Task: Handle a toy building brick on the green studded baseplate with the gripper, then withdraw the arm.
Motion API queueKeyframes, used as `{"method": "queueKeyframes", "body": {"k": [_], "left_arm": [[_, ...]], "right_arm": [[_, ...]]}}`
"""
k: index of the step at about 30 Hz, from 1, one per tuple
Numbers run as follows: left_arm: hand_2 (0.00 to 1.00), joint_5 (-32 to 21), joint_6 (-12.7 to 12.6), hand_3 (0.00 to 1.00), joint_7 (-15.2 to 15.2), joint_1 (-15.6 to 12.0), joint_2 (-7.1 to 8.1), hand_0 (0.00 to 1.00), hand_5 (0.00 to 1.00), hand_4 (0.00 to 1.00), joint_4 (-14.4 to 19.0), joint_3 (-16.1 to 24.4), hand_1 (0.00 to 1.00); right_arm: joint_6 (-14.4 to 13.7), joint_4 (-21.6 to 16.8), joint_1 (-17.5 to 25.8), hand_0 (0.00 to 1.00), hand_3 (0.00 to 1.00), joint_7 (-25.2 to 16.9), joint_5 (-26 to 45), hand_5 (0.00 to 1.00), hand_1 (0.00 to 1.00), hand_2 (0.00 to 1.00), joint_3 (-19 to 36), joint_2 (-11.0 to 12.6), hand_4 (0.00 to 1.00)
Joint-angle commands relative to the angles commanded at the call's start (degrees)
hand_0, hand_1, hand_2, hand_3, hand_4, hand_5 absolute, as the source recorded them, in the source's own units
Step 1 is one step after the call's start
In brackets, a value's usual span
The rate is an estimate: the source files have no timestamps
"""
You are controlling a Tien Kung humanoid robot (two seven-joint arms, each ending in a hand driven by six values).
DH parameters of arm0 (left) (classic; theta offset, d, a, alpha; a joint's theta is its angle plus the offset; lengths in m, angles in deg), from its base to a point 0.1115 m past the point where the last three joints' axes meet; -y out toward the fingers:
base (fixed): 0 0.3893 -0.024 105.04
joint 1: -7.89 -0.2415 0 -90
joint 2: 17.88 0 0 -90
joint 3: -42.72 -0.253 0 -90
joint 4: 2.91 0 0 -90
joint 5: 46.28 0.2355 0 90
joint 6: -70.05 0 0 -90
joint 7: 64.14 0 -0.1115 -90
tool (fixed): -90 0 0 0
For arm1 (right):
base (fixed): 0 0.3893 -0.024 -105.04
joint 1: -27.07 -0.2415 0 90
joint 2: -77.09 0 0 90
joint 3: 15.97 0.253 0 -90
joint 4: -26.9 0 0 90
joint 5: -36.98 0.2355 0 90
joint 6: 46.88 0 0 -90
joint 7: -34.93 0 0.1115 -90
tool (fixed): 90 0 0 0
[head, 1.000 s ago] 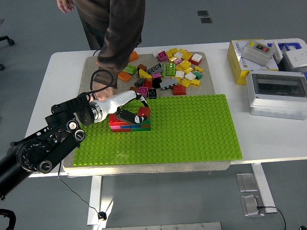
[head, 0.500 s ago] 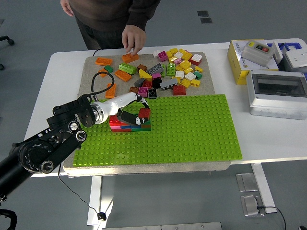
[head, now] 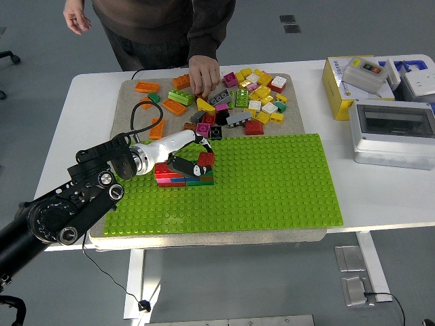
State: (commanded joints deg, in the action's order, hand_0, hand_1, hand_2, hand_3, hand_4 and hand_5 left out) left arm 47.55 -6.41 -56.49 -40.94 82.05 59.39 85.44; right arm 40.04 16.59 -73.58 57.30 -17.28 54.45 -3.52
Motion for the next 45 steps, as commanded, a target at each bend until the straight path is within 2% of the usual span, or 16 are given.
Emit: {"method": "queueKeyframes", "body": {"k": [15, 45], "left_arm": [[0.892, 2.17, -0.37, 0.579, 1.20, -0.13, -0.13, 0.959, 0.253, 0.607, 0.49, 0.51, 0.938], [0.890, 2.65, -0.07, 0.571, 2.42, -0.52, -0.20, 0.960, 0.287, 0.634, 0.82, -0.25, 0.939]], "right_arm": [[-0.05, 0.00, 0.08, 0.706, 0.754, -0.18, 0.16, 0.998, 0.641, 0.429, 0.06, 0.01, 0.588], [-0.07, 0.00, 0.24, 0.707, 0.754, -0.19, 0.10, 0.998, 0.640, 0.421, 0.27, -0.02, 0.590]]}}
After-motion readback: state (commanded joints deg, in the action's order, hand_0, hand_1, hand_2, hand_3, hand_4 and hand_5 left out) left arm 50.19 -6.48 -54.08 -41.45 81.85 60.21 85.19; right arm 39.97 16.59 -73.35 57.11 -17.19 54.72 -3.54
